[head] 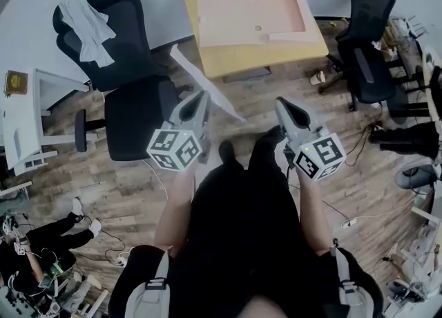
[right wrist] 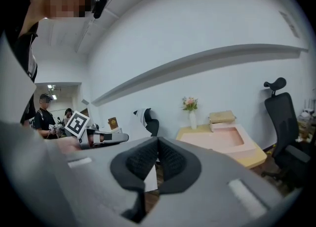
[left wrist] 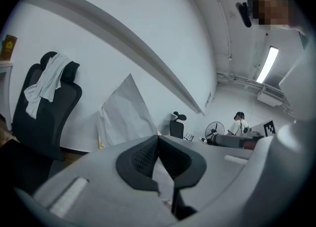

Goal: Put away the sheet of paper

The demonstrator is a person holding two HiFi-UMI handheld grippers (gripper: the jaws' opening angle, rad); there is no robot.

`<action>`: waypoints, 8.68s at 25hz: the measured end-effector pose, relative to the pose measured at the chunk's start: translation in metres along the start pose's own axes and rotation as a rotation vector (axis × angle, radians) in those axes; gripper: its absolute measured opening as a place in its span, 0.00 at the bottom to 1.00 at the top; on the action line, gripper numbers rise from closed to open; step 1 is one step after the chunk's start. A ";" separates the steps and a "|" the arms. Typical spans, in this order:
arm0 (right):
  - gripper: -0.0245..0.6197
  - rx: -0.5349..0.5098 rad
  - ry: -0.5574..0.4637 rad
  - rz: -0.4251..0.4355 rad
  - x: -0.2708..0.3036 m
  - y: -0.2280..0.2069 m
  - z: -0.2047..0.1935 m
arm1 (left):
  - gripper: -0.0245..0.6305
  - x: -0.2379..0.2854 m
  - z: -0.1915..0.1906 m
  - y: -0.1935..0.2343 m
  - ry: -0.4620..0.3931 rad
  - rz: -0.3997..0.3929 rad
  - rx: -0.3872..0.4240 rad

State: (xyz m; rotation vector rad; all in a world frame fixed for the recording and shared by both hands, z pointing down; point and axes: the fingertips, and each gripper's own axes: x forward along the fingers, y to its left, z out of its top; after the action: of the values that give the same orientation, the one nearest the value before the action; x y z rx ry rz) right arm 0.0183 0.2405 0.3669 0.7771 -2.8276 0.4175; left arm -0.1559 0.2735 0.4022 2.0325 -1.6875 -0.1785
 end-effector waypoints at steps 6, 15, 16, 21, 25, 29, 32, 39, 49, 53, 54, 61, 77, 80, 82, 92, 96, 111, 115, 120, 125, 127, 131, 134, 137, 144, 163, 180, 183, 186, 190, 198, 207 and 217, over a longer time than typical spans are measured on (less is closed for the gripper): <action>0.04 0.009 0.020 -0.008 0.000 -0.008 -0.005 | 0.05 0.004 -0.009 0.003 0.015 0.007 -0.022; 0.04 0.028 0.038 0.014 0.014 -0.045 0.001 | 0.05 0.039 0.000 0.004 0.012 0.042 -0.026; 0.04 0.028 0.038 0.020 0.017 -0.050 0.004 | 0.05 0.044 0.002 0.005 0.013 0.048 -0.025; 0.04 0.028 0.018 0.049 0.033 -0.084 0.024 | 0.05 0.079 0.017 0.001 0.009 0.066 -0.007; 0.04 0.040 0.006 0.067 0.042 -0.114 0.035 | 0.05 0.108 0.028 -0.007 0.011 0.079 0.009; 0.04 0.049 -0.008 0.085 0.052 -0.145 0.049 | 0.05 0.136 0.038 -0.014 0.011 0.096 0.024; 0.04 0.055 -0.014 0.106 0.059 -0.168 0.059 | 0.05 0.159 0.046 -0.021 0.004 0.108 0.033; 0.04 0.056 -0.009 0.165 0.069 -0.216 0.073 | 0.05 0.208 0.053 -0.040 -0.003 0.141 0.035; 0.04 0.073 0.001 0.194 0.059 -0.288 0.079 | 0.05 0.278 0.041 -0.079 0.019 0.149 0.035; 0.04 0.100 0.003 0.189 0.054 -0.309 0.075 | 0.05 0.292 0.033 -0.091 0.046 0.147 0.038; 0.04 0.108 0.001 0.187 0.054 -0.313 0.074 | 0.05 0.293 0.032 -0.092 0.052 0.149 0.041; 0.04 0.132 0.012 0.167 0.059 -0.317 0.069 | 0.05 0.299 0.032 -0.079 0.079 0.152 0.037; 0.04 0.114 -0.044 -0.098 0.103 -0.348 0.112 | 0.05 0.408 0.082 -0.038 0.128 -0.122 0.050; 0.04 0.120 -0.042 -0.135 0.115 -0.347 0.114 | 0.05 0.425 0.089 -0.029 0.140 -0.166 0.047; 0.04 0.124 -0.039 -0.159 0.121 -0.347 0.113 | 0.05 0.433 0.091 -0.023 0.149 -0.190 0.043; 0.04 0.135 -0.010 -0.278 0.155 -0.349 0.112 | 0.05 0.465 0.080 0.019 0.261 -0.286 0.003; 0.04 0.146 0.020 -0.302 0.174 -0.344 0.107 | 0.05 0.474 0.057 0.044 0.378 -0.301 0.009; 0.04 0.200 0.115 -0.371 0.206 -0.342 0.083 | 0.05 0.498 -0.014 0.167 0.659 -0.193 0.064; 0.04 0.209 0.127 -0.372 0.214 -0.343 0.080 | 0.05 0.492 -0.036 0.195 0.748 -0.166 0.096; 0.04 0.220 0.140 -0.370 0.220 -0.344 0.073 | 0.05 0.484 -0.055 0.223 0.816 -0.139 0.133; 0.04 0.233 0.153 -0.374 0.221 -0.348 0.070 | 0.05 0.481 -0.063 0.238 0.844 -0.116 0.131; 0.04 0.236 0.159 -0.373 0.221 -0.349 0.068 | 0.05 0.481 -0.066 0.240 0.851 -0.112 0.130; 0.04 0.245 0.168 -0.372 0.222 -0.351 0.063 | 0.05 0.489 -0.073 0.238 0.859 -0.113 0.117; 0.04 0.250 0.172 -0.377 0.221 -0.352 0.063 | 0.05 0.499 -0.075 0.231 0.846 -0.121 0.066; 0.04 0.254 0.174 -0.388 0.217 -0.354 0.062 | 0.05 0.513 -0.077 0.220 0.827 -0.134 0.014; 0.04 0.269 0.179 -0.431 0.199 -0.358 0.057 | 0.05 0.544 -0.085 0.192 0.785 -0.159 -0.106; 0.04 0.298 0.192 -0.511 0.155 -0.367 0.051 | 0.05 0.597 -0.119 0.141 0.774 -0.152 -0.228; 0.04 0.299 0.211 -0.528 0.139 -0.346 0.044 | 0.06 0.597 -0.137 0.104 0.781 -0.234 -0.135; 0.04 0.299 0.216 -0.519 0.139 -0.340 0.041 | 0.15 0.589 -0.136 0.106 0.774 -0.233 -0.140; 0.04 0.302 0.222 -0.510 0.138 -0.333 0.036 | 0.23 0.579 -0.139 0.113 0.774 -0.218 -0.160; 0.04 0.302 0.231 -0.496 0.133 -0.327 0.030 | 0.23 0.568 -0.137 0.122 0.750 -0.188 -0.181; 0.04 0.254 0.201 -0.412 0.120 -0.322 0.035 | 0.23 0.534 -0.126 0.118 0.690 -0.128 -0.198; 0.04 0.181 0.114 -0.273 0.071 -0.332 0.050 | 0.23 0.470 -0.105 0.081 0.564 0.001 -0.212; 0.04 0.157 0.070 -0.107 0.013 -0.332 0.038 | 0.20 0.390 -0.140 0.007 0.502 0.103 -0.223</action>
State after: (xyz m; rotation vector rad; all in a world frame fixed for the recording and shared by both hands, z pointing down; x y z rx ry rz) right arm 0.1766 -0.0513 0.4070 0.9203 -2.6984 0.6426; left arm -0.0180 -0.0592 0.6072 1.6477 -1.3807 0.1612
